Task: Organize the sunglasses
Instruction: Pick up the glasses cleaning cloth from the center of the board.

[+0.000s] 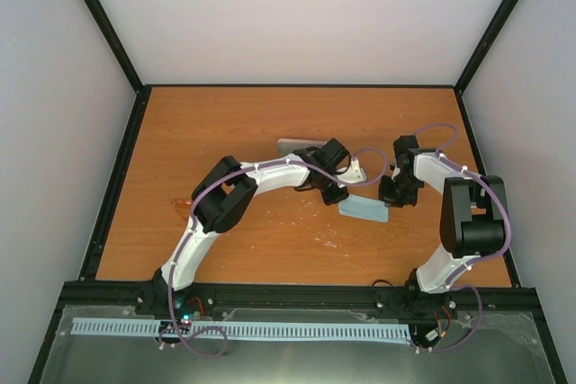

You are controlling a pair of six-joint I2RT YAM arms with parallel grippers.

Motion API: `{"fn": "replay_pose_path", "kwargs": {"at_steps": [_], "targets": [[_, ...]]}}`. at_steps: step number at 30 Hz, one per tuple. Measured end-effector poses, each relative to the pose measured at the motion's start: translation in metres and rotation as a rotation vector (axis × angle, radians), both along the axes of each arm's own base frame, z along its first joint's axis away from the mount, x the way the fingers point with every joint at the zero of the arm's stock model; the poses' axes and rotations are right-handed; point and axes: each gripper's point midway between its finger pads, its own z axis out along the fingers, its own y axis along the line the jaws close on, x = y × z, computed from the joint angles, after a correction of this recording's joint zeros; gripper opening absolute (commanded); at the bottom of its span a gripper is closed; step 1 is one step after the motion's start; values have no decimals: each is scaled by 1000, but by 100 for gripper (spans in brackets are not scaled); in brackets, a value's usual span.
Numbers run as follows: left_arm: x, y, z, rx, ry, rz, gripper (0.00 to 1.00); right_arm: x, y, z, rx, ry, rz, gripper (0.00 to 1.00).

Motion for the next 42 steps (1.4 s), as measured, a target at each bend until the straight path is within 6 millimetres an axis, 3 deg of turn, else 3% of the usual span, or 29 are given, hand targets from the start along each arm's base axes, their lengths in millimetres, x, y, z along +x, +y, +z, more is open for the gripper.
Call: {"fn": "replay_pose_path", "kwargs": {"at_steps": [19,25,36,42], "targets": [[-3,19,1,25,9,30,1,8,17,7,67,-25,19,3],[-4,28,9,24,2,46,1,10,27,9,73,-35,36,3],[2,60,19,29,-19,111,1,36,63,28,94,-108,103,3],[3,80,19,47,-31,144,1,46,84,27,99,-112,134,3]]}}
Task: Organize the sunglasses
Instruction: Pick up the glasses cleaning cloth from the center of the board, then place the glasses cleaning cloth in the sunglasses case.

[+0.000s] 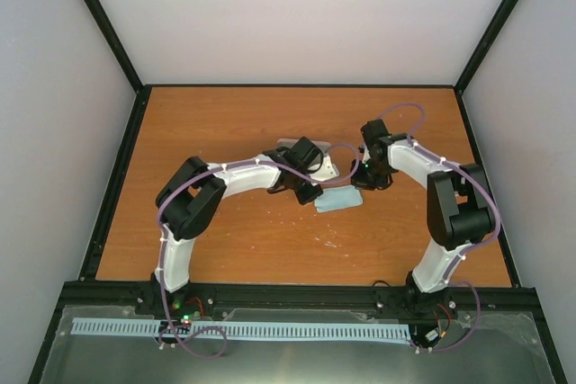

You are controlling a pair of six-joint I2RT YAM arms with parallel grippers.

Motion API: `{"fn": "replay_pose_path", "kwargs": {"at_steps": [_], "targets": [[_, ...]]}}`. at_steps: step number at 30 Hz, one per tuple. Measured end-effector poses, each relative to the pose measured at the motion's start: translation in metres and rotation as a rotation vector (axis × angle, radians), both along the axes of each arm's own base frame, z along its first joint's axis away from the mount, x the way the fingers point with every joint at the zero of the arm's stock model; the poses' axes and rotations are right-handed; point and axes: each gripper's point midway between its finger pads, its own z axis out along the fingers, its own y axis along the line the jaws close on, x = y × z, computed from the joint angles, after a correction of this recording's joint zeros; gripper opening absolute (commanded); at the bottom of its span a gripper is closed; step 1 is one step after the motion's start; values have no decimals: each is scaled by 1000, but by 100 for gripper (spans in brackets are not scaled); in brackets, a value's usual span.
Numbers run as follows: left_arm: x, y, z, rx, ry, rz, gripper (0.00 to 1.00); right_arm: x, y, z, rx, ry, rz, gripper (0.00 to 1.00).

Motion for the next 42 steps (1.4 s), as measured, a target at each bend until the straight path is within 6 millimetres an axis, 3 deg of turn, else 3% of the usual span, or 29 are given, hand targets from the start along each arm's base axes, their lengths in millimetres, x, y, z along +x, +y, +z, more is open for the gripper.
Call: {"fn": "replay_pose_path", "kwargs": {"at_steps": [19,32,42], "targets": [[45,50,20,-15,-73,119,1,37,56,1,16,-21,70,3],[71,81,25,-10,-102,166,1,62,76,2,23,-37,92,3],[75,85,26,-8,-113,159,1,68,81,1,18,-25,97,3]]}}
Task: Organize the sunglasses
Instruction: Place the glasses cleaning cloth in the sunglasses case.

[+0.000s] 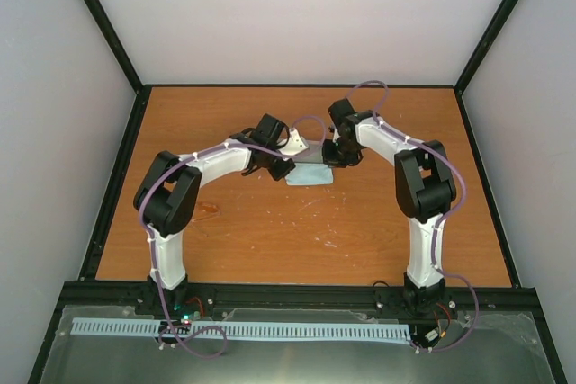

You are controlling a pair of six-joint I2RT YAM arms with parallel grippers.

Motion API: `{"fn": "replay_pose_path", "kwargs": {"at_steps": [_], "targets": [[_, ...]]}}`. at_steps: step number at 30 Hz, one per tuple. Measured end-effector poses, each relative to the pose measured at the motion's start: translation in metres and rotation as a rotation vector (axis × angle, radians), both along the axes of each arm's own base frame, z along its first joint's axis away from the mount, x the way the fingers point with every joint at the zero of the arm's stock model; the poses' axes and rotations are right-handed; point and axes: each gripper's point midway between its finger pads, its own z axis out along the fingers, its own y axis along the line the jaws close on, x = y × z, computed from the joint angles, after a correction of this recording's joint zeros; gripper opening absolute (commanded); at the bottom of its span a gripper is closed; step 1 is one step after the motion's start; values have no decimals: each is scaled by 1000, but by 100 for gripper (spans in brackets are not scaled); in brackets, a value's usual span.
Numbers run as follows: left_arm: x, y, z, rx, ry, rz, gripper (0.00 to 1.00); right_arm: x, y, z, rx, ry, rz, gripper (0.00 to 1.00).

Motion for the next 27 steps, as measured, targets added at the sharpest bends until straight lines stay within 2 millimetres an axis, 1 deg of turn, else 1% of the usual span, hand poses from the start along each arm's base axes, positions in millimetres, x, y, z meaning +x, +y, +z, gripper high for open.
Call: {"fn": "replay_pose_path", "kwargs": {"at_steps": [5,10,21,27], "targets": [[11,0,4,-7,-16,3,1,11,5,5,7,-17,1,3],[19,3,4,-7,-23,9,1,19,8,2,6,-15,5,3],[28,18,-6,3,-9,28,1,26,12,-4,0,1,12,3],[30,18,-9,3,-9,26,1,23,13,-8,3,23,15,3]]}}
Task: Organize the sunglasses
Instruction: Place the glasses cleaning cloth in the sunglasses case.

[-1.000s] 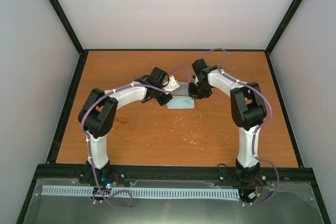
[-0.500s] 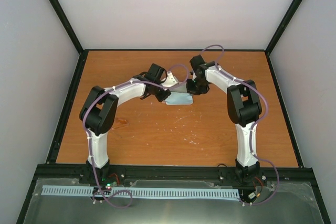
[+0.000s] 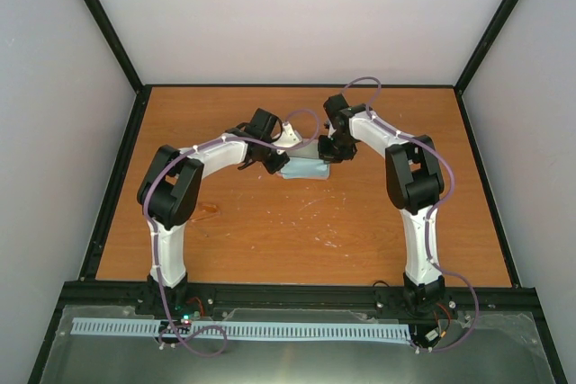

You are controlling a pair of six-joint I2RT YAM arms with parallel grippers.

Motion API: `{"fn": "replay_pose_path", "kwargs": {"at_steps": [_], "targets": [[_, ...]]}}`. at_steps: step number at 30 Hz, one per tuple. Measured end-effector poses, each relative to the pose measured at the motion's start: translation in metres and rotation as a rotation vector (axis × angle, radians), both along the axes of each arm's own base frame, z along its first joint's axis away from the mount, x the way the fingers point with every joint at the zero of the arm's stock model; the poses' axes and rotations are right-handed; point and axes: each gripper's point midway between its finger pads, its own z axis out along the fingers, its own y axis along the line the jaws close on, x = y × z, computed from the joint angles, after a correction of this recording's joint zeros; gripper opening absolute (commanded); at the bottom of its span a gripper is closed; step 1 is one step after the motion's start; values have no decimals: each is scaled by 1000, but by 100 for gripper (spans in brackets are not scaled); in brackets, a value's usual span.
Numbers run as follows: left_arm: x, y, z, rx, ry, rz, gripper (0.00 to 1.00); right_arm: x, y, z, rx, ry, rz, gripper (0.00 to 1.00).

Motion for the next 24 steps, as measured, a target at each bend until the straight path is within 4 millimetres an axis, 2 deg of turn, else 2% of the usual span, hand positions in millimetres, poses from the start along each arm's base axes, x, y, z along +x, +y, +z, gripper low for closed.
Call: {"fn": "replay_pose_path", "kwargs": {"at_steps": [15,24], "targets": [[11,-6,1,-12,-46,-17,2,-2,-3,-5,-16,0,-2,3],[11,-5,-3,-6,-42,-19,14,-8,-2,-12,-24,7,-2,3]]}}
